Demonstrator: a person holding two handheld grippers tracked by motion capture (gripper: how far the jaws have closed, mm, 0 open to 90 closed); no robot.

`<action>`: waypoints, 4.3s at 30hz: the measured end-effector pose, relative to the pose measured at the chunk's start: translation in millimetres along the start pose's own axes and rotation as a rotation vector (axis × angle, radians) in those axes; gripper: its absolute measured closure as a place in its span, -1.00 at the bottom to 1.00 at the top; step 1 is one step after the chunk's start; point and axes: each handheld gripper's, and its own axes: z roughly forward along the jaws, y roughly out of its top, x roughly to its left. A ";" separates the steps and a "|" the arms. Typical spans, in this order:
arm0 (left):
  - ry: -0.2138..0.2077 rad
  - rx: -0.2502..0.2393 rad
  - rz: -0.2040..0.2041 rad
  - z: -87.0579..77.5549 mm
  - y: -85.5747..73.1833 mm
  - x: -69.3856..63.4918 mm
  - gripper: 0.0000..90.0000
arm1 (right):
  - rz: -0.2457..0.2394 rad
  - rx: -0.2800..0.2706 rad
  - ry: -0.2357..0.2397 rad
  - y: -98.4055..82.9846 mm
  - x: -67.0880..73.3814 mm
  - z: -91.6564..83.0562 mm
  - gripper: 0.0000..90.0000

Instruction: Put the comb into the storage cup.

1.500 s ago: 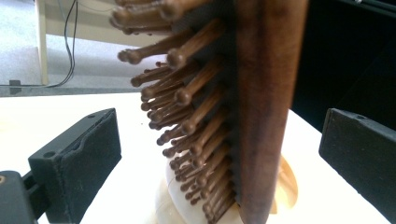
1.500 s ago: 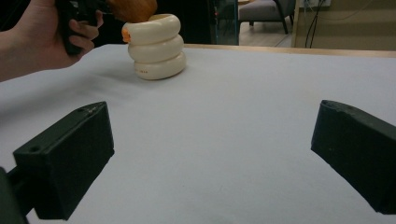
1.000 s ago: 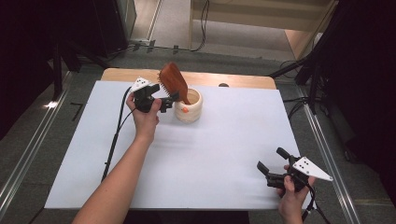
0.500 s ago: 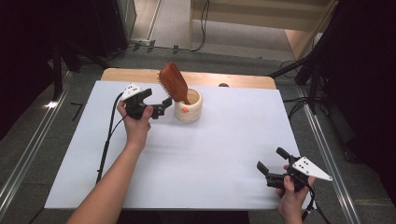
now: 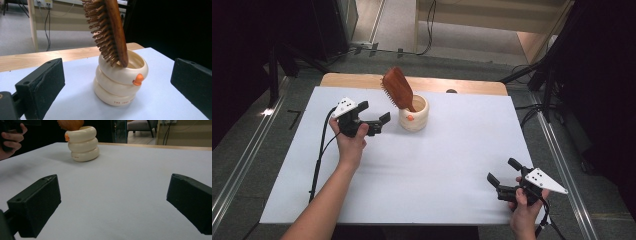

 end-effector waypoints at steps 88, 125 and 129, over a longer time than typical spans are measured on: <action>0.055 -0.013 0.125 -157.6 -43.6 -4.6 -1.00 | -0.013 0.011 -0.015 -0.5 2.7 0.5 -1.00; 0.132 0.045 0.103 -208.1 -86.2 22.7 -1.00 | -0.013 0.018 -0.026 -1.2 3.7 1.2 -1.00; 0.130 0.045 0.104 -210.7 -87.8 26.6 -1.00 | -0.011 0.019 -0.026 -1.3 3.6 1.3 -1.00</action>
